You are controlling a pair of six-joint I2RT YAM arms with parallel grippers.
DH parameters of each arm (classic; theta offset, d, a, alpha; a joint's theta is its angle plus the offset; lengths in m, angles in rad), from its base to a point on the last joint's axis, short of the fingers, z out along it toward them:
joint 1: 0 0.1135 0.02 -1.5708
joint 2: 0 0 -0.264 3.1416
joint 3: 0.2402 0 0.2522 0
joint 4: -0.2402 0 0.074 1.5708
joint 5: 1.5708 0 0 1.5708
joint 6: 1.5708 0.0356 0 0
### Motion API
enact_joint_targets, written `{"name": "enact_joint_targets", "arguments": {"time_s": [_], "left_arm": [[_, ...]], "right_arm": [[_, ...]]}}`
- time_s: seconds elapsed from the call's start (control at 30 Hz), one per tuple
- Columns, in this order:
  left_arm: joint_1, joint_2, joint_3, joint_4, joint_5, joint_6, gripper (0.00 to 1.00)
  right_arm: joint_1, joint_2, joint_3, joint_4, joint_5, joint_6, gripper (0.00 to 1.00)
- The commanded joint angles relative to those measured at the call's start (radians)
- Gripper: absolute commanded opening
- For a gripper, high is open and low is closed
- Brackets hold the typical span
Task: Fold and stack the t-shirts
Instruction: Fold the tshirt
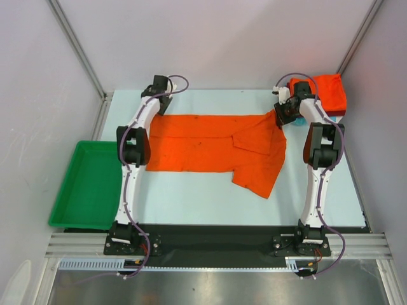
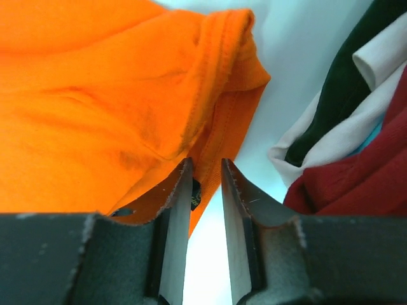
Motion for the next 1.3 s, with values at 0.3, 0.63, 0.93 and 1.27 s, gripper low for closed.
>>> {"name": "enact_joint_targets", "arguments": {"time_s": [0.3, 0.63, 0.93, 1.27], "left_arm": [[-0.099, -0.427, -0.206, -0.013, 0.067, -0.057, 0.52], [-0.101, -0.763, -0.806, 0.108, 0.11, -0.08, 0.51], [-0.046, -0.855, -1.007, 0.096, 0.246, -0.171, 0.69], [0.016, -0.848, -1.062, 0.048, 0.349, -0.2, 0.75]], "right_arm": [[0.011, -0.463, -0.254, 0.001, -0.115, -0.198, 0.36], [0.224, -0.978, -1.102, -0.006, -0.132, -0.598, 0.37], [0.397, -1.27, -1.397, -0.003, -0.082, -0.734, 0.43], [0.419, -1.116, -1.369, 0.034, -0.047, -0.711, 0.45]]}}
